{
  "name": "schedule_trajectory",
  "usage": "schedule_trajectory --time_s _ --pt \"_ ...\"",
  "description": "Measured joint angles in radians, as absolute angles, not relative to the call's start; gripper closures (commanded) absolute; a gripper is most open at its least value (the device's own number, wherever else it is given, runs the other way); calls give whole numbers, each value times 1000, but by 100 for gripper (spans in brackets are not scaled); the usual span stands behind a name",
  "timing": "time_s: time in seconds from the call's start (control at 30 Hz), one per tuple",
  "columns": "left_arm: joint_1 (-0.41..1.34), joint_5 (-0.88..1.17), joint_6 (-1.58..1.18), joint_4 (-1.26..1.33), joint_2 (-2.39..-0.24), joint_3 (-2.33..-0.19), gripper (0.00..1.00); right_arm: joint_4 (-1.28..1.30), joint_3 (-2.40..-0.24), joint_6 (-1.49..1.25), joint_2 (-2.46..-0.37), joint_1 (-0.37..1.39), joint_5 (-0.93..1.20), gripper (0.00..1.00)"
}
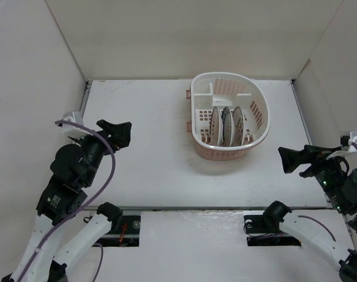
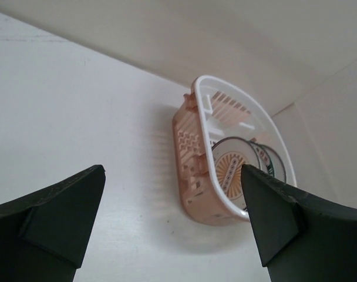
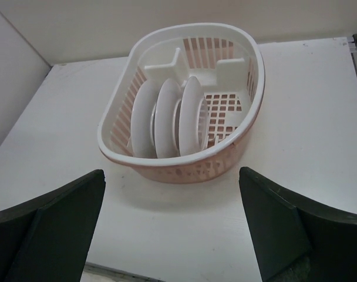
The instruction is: Load the plates into the dish rack
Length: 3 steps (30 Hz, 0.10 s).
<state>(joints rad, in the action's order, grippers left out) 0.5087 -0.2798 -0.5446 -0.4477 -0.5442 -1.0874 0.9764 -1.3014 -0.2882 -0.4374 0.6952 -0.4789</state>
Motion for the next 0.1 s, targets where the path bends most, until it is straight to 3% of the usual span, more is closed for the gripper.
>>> schedule_trajectory --time_s 0.1 --pt "509 -266 -532 -469 -547 -1053 0 996 -1316 -289 -431 695 -492 0"
